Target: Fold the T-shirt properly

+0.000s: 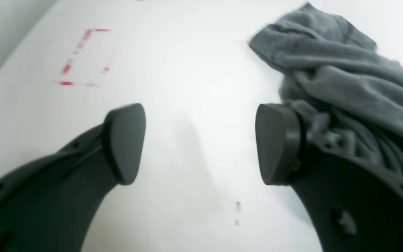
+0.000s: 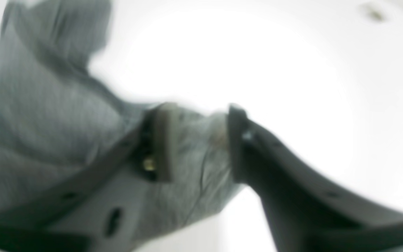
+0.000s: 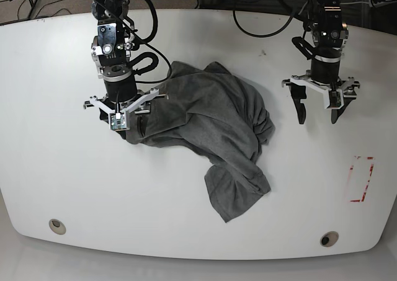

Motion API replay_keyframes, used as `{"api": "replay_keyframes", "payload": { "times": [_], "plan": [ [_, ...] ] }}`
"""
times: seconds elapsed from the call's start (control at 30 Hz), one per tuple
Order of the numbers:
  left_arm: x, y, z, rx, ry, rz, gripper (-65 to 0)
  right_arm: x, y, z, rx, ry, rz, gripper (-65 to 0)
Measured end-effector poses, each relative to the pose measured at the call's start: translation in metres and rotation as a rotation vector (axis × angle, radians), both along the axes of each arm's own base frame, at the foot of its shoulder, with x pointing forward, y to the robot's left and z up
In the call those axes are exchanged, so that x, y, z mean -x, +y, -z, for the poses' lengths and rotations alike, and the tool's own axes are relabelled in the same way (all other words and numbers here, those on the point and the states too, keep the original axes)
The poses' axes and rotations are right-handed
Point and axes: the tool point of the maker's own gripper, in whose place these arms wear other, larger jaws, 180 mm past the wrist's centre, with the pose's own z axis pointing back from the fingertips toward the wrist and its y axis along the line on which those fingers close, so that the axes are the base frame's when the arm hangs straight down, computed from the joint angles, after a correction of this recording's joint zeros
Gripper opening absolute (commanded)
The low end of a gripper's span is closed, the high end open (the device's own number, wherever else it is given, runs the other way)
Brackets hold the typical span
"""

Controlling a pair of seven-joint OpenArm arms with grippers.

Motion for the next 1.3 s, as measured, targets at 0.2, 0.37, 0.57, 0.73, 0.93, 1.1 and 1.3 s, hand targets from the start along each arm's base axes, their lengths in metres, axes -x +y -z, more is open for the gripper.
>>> {"api": "replay_keyframes", "payload": {
  "times": [0.2,0.37,0.57,0.73,0.93,1.1,1.3],
  "plan": [
    [-0.003,0.002,-0.002,-0.004,0.001,-0.008,-18.3,-0.002,0.004,-0.020,-0.039,-0.013,0.021,-25.6],
    [-0.008,0.002,-0.008,-0.008,-0.021,-0.001,-17.7,-0.017,0.022,-0.036,-0.043,-0.023,-0.036,-26.1],
    [-0.011,0.007,-0.008,-0.023,-0.002,-0.001,-15.4,-0.029,0.060,-0.020,-0.027,0.059,-0.149,-26.8],
    [-0.014,0.008,-0.013,-0.031,-0.018,0.006,-14.3,-0.029,0.076,0.007,-0.017,0.127,-0.199,-26.4],
    [-0.030,0.008,-0.022,-0.031,-0.041,-0.003,-14.7,-0.018,0.087,0.040,0.010,0.200,-0.237,-26.0],
    [-0.049,-0.003,-0.028,-0.021,-0.067,0.062,-15.6,0.000,0.091,0.050,-0.059,0.214,-0.240,-26.3],
    [-0.068,-0.010,-0.028,-0.017,-0.047,0.103,-15.6,0.038,0.083,0.074,-0.115,0.318,-0.208,-26.6]
  ]
}}
